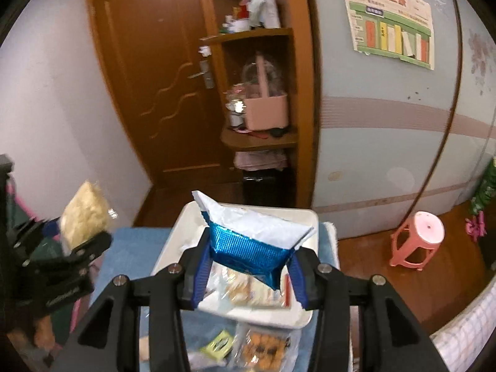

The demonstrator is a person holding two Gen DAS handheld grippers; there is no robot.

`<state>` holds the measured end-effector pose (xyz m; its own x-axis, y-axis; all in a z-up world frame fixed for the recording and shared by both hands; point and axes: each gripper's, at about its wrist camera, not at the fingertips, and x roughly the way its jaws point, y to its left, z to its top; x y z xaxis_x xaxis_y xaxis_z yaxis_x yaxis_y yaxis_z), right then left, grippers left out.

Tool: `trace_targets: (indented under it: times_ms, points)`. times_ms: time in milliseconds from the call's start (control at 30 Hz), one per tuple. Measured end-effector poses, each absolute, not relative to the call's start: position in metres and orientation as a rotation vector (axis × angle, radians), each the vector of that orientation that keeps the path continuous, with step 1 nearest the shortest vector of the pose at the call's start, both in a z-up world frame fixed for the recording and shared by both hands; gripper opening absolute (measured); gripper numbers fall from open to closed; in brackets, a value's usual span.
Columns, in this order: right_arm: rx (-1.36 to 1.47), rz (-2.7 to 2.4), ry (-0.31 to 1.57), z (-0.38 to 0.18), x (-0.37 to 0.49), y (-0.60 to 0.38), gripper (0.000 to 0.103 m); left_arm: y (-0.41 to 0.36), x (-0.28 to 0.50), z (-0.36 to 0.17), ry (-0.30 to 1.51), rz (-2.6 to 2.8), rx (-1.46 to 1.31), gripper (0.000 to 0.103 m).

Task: Organize snacks
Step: 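Carry both items to the white bin and release them inside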

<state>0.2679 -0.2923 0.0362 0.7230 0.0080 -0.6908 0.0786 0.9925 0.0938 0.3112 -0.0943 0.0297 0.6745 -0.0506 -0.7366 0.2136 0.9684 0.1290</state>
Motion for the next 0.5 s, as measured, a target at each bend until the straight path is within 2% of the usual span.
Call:
trace_targets:
  times_ms: [133, 167, 200, 267, 333, 400, 500]
  points:
    - [0.135, -0.08, 0.813, 0.012, 0.298, -0.298, 0.055, -0.104, 0.344, -0.001, 0.849, -0.11, 0.209, 0.071]
    - [0.131, -0.085, 0.837, 0.002, 0.307, -0.298, 0.055, -0.105, 0.35, -0.011, 0.866, -0.103, 0.205, 0.077]
    - [0.129, -0.095, 0.863, -0.006, 0.313, -0.297, 0.056, -0.106, 0.356, -0.021, 0.893, -0.112, 0.193, 0.087]
    - [0.14, -0.109, 0.916, -0.026, 0.324, -0.299, 0.057, -0.106, 0.368, -0.036, 0.934, -0.127, 0.166, 0.096]
    - [0.15, -0.107, 0.938, -0.036, 0.327, -0.298, 0.072, -0.106, 0.377, -0.048, 0.966, -0.116, 0.152, 0.097]
    - [0.137, -0.108, 0.932, -0.043, 0.324, -0.296, 0.082, -0.103, 0.38, -0.059, 0.997, -0.094, 0.15, 0.097]
    - [0.125, -0.102, 0.931, -0.047, 0.318, -0.293, 0.082, -0.098, 0.383, -0.065, 1.013, -0.083, 0.129, 0.102]
